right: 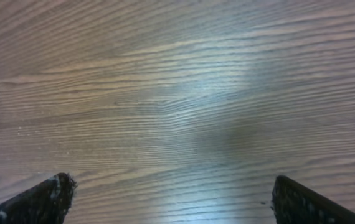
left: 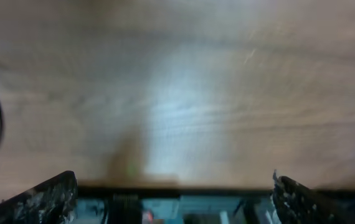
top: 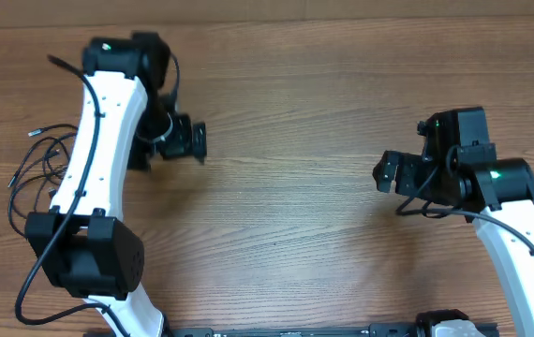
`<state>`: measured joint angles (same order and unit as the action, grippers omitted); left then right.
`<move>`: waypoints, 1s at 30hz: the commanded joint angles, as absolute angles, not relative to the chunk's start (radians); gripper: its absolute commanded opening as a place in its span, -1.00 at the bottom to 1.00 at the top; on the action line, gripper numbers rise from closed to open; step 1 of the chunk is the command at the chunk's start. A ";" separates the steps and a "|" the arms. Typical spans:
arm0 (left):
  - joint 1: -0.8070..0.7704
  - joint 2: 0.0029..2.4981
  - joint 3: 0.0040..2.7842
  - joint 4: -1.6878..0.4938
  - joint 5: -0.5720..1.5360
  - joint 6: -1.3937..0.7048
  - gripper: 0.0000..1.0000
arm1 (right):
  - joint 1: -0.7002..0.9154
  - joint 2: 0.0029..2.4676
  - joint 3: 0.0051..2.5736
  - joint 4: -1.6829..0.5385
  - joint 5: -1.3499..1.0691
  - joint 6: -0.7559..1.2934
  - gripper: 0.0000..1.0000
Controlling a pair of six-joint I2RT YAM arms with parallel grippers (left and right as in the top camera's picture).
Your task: Untangle cables
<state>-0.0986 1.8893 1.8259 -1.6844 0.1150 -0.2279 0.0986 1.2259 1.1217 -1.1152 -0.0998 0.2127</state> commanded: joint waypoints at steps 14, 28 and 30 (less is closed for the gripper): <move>-0.107 0.945 1.178 -1.201 0.006 -0.316 0.99 | 0.095 0.608 0.883 -0.992 -0.080 0.182 1.00; -0.107 0.654 1.152 -1.252 -0.019 -0.315 0.99 | 0.095 0.563 0.882 -1.006 -0.080 0.181 1.00; -0.107 0.654 1.152 -1.271 -0.019 -0.315 0.99 | 0.095 0.563 0.882 -1.006 -0.080 0.181 1.00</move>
